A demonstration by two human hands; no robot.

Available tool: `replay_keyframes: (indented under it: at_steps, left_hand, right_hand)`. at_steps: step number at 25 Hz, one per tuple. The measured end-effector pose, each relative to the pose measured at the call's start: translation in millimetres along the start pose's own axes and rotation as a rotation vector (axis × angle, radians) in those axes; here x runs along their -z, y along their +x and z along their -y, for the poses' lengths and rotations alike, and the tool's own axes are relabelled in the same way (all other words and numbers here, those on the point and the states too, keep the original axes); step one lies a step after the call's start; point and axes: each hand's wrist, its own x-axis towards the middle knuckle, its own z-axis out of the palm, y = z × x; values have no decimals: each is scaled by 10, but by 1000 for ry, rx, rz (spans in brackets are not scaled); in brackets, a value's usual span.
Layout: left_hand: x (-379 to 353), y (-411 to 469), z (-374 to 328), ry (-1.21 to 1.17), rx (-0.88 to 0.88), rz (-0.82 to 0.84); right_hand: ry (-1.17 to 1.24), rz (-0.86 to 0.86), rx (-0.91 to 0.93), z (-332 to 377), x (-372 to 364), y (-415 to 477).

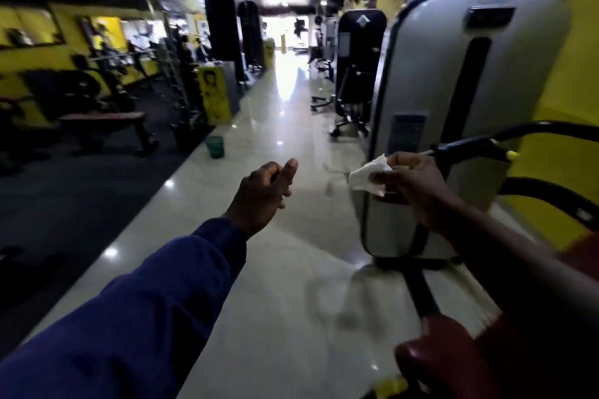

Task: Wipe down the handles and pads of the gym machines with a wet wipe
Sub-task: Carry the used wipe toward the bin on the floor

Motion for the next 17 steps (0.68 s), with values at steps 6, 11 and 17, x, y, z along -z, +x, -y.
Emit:
replay_keyframes:
  at_steps: [6, 11, 17]
  left_hand:
    - [1489, 1412, 904, 26, 52, -112]
    - [2146, 2974, 1850, 29, 81, -204]
    - [2696, 5115, 2813, 40, 132, -255]
  right_hand:
    - [-16, 275, -31, 173, -1940, 1642]
    - [91, 355, -6, 2, -3231, 3441]
    - [154, 421, -78, -113, -4318, 5810]
